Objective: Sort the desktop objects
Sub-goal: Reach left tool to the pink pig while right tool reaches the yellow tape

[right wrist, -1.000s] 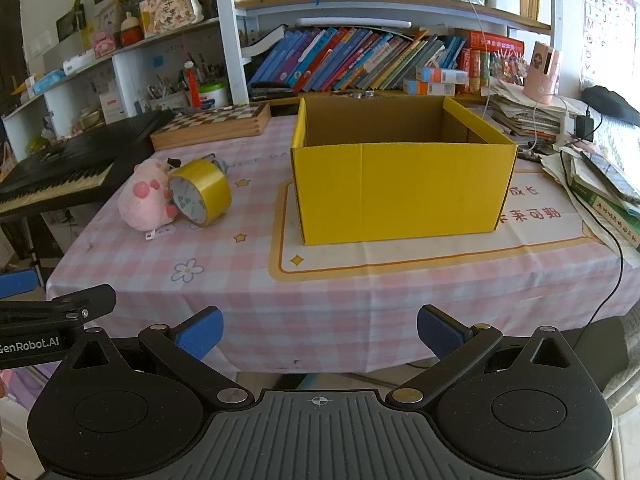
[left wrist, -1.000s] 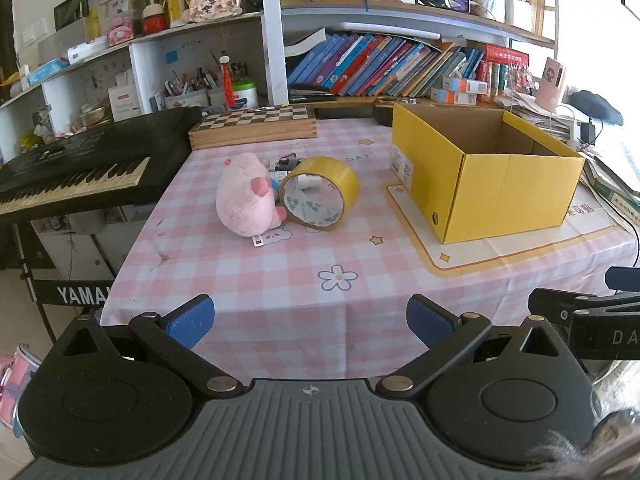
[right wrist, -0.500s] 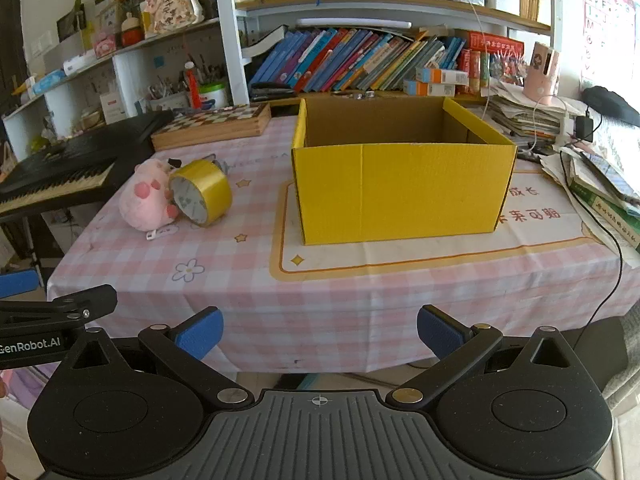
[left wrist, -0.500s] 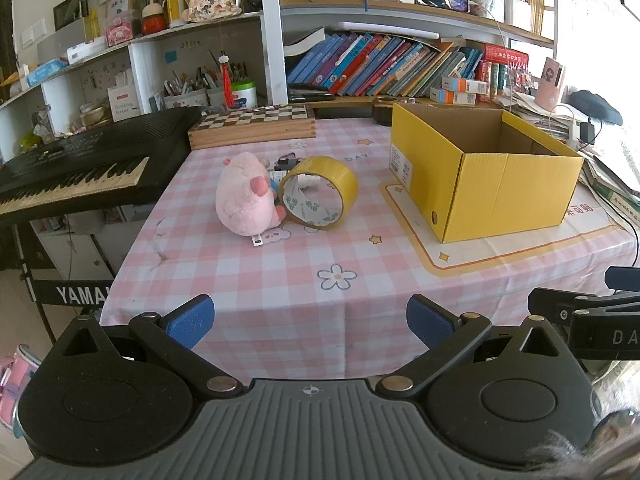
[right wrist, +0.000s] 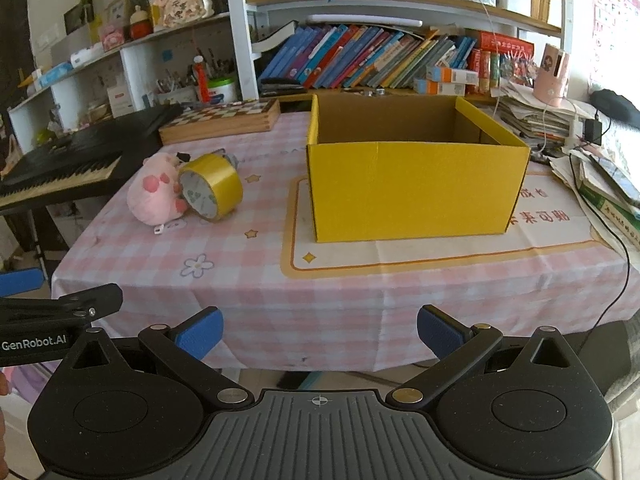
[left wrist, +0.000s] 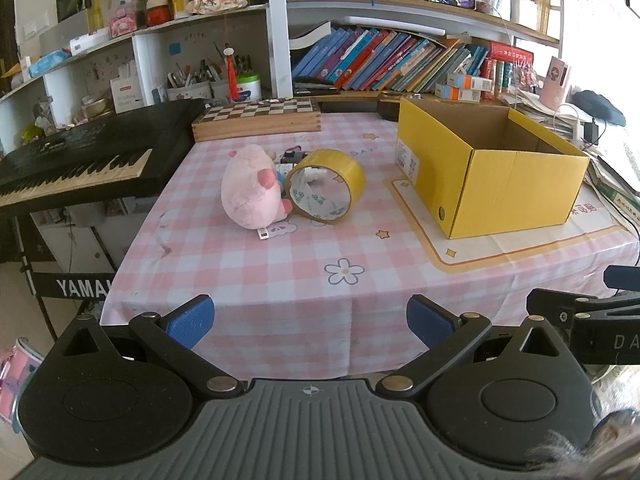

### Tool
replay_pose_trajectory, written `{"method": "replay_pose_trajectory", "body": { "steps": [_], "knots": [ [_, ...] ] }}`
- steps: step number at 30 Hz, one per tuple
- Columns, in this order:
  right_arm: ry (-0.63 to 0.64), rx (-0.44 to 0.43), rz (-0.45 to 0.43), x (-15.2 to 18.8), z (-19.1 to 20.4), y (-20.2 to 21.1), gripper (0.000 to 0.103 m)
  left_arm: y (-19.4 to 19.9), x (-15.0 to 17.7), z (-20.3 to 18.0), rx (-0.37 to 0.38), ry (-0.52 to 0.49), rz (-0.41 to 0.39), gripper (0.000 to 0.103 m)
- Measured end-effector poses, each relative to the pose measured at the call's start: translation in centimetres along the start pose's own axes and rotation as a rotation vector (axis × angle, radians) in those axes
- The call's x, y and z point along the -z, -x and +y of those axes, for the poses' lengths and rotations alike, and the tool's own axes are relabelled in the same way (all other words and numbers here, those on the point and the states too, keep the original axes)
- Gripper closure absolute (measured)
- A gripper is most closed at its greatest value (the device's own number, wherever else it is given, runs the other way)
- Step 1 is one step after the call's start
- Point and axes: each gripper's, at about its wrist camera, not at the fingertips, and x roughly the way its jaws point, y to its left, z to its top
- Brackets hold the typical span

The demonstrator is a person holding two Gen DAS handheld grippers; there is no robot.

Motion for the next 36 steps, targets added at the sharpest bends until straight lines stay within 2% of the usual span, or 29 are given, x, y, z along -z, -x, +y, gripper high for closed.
{"method": "replay_pose_trajectory", "body": {
  "steps": [13, 20, 27, 36],
  "knots": [
    [0.051, -0.065, 0.003, -1.0, 1.6, -0.9, 0.0, -0.8, -0.5, 1.6, -0.008, 0.032, 0.003, 0.0],
    [0.093, -0.123, -0.036, -1.8, 2.9, -1.1, 0.0, -1.2, -0.5, 2.9, -0.034, 0.064, 0.015, 0.0],
    [0.153, -0.161, -0.031, -2.5, 4.4, -2.2, 0.0, -1.7, -0.5, 4.2, -0.035, 0.11, 0.019, 0.0],
    [0.215, -0.228, -0.012, -3.9, 5.8, -4.8, 0.0, -3.6, -1.2, 5.1, -0.079, 0.134, 0.037, 0.0]
  ]
}}
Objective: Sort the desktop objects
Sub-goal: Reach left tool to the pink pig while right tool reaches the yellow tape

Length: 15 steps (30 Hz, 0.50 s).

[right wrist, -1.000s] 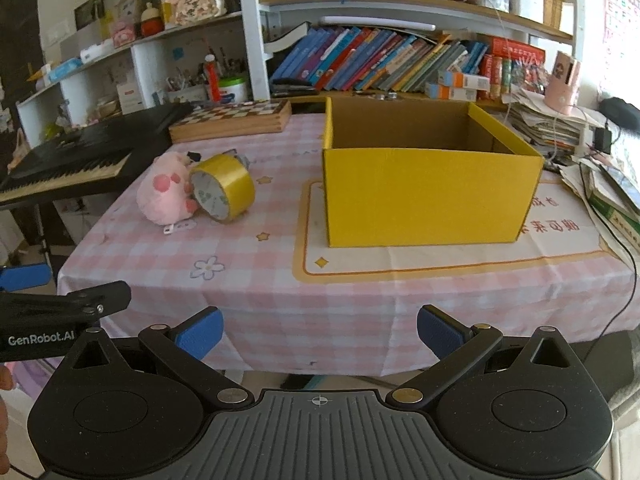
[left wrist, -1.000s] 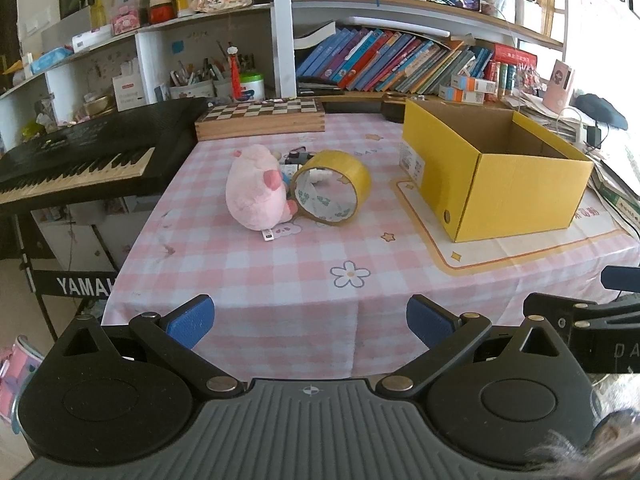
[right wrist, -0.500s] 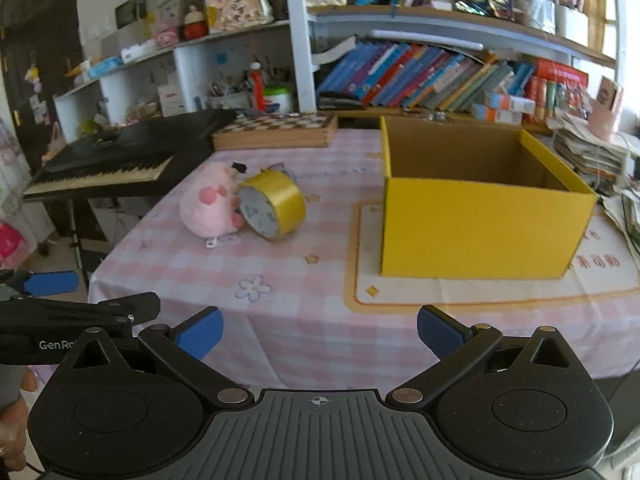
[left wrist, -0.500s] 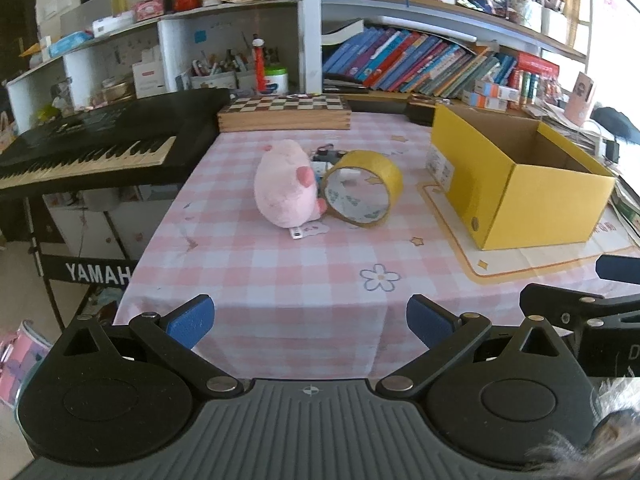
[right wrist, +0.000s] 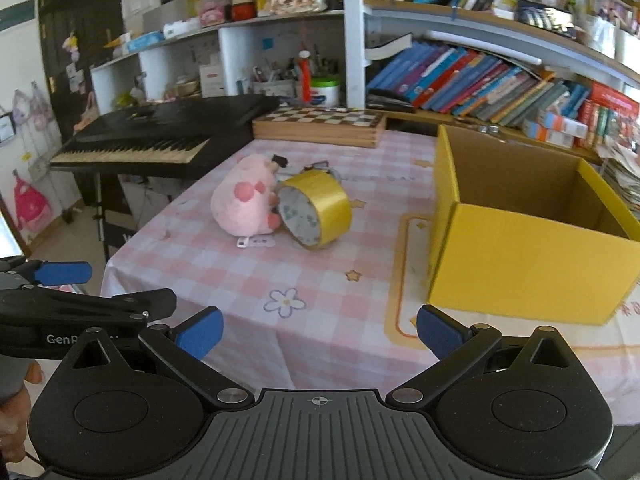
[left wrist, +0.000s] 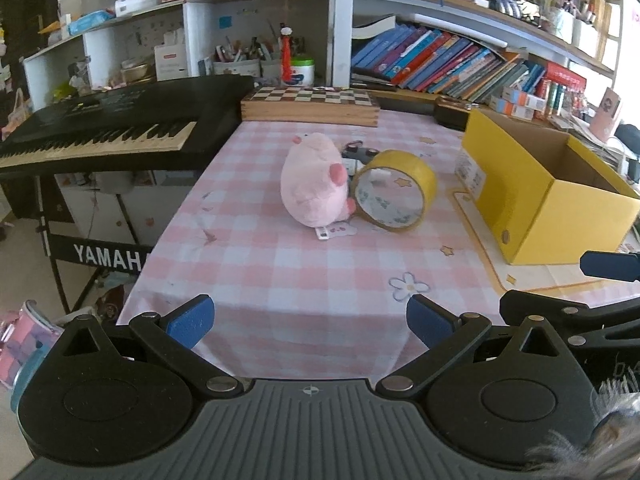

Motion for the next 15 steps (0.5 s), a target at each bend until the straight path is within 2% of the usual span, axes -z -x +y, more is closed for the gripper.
{"method": "replay_pose_trajectory", "body": {
  "steps": [7, 13, 15],
  "knots": [
    [0.037, -0.045, -0.016, -2.3, -0.4, -2.5, 0.001, -2.2, -1.9, 0.6, -0.032, 0.017, 0.004, 0.0],
    [0.103, -0.089, -0.028, -4.3, -0.7, -5.1, 0.018, -4.6, -4.1, 1.5, -0.044, 0.074, -0.006, 0.002],
    [0.128, -0.097, -0.023, -5.0, -0.8, -6.1, 0.021, -5.4, -4.9, 1.6, -0.052, 0.085, -0.011, 0.002]
  ]
}}
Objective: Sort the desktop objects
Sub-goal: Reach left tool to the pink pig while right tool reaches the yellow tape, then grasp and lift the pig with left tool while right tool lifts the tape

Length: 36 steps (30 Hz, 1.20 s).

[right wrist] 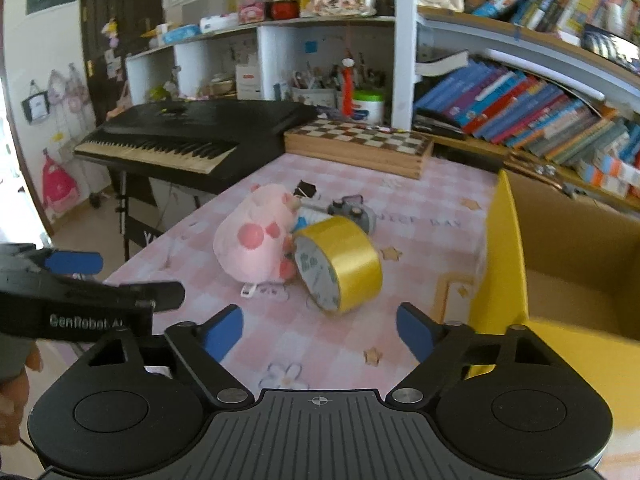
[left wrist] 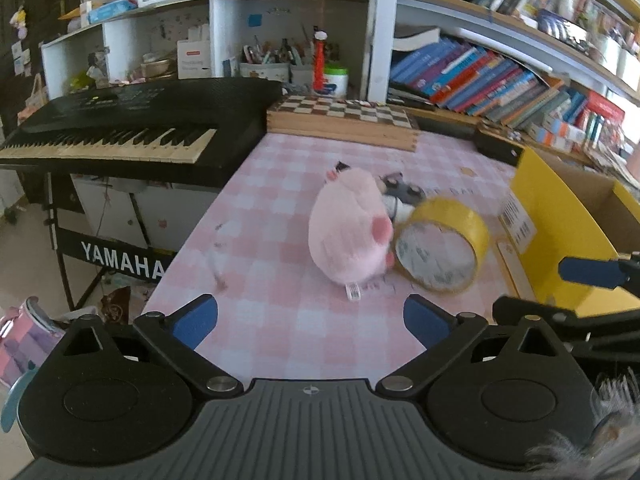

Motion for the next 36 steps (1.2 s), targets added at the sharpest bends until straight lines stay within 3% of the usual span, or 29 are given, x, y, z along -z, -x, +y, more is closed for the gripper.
{"method": "replay_pose_trajectory", "body": {
  "steps": [7, 16, 21, 24, 28, 30, 36],
  "knots": [
    [0.063, -0.007, 0.032, -1.4, -1.1, -3.5, 0.021, -3.2, -3.6, -0.4, 0.035, 0.04, -0.007, 0.002],
    [0.087, -0.02, 0.075, -2.4, -2.4, -7.1, 0.024, -9.2, -7.0, -1.2, 0.08, 0.025, 0.067, 0.004],
    [0.092, -0.041, 0.113, -3.0, -2.6, -9.2, 0.037, -12.4, -7.3, -1.6, 0.094, 0.01, 0.147, 0.018],
    [0.103, -0.061, 0.131, -3.2, -2.6, -10.1, 0.044, -13.8, -6.9, -1.7, 0.097, 0.013, 0.193, 0.02],
    [0.124, -0.063, 0.145, -3.3, -2.3, -10.7, 0.044, -14.2, -6.5, -1.4, 0.123, 0.044, 0.204, 0.024],
    [0.144, -0.062, 0.148, -3.2, -2.1, -10.8, 0.043, -14.2, -6.4, -1.3, 0.144, 0.06, 0.204, 0.034],
    [0.16, -0.087, 0.184, -3.7, -2.4, -10.7, 0.059, -13.6, -6.0, -0.6, 0.166, 0.099, 0.19, 0.043]
  ]
}}
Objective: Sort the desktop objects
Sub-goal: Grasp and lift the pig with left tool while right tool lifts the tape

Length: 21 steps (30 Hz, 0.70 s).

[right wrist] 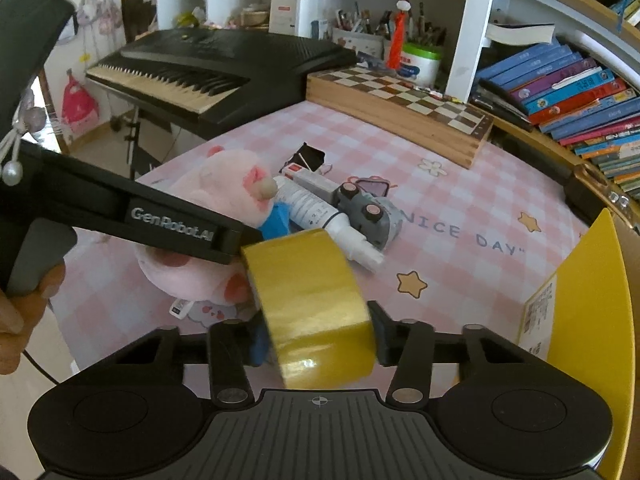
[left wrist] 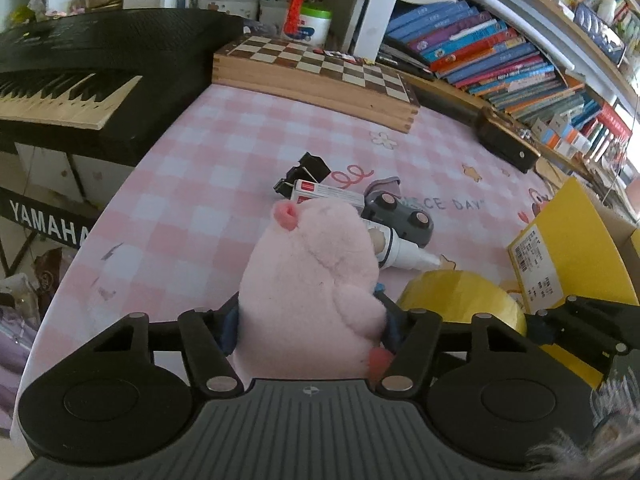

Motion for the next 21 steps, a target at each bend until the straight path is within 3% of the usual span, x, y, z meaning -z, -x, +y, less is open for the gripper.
{"method": "replay_pose_trajectory", "body": {
  "steps": [6, 7, 8, 14, 21],
  "knots": [
    [-0.119, -0.006, -0.046, -0.9, -1.2, 2.1, 0.062, 2.6, 0.0, 1.6, 0.032, 0.101, -0.062, 0.045],
    [-0.136, 0.005, -0.05, -1.1, -1.3, 2.6, 0.07, 3.2, -0.1, 1.7, 0.037, 0.113, -0.076, 0.045],
    [-0.159, 0.001, -0.063, -1.2, -1.5, 3.0, 0.071, 3.8, -0.2, 2.0, 0.044, 0.122, -0.089, 0.045],
    [-0.194, 0.048, -0.127, -1.7, -1.1, 5.5, 0.072, 7.2, -0.5, 2.8, 0.071, 0.143, -0.152, 0.045],
    [-0.251, 0.034, -0.158, -0.7, 0.3, 8.7, 0.072, 11.3, 1.1, 3.1, 0.126, 0.149, -0.192, 0.045]
  ]
}}
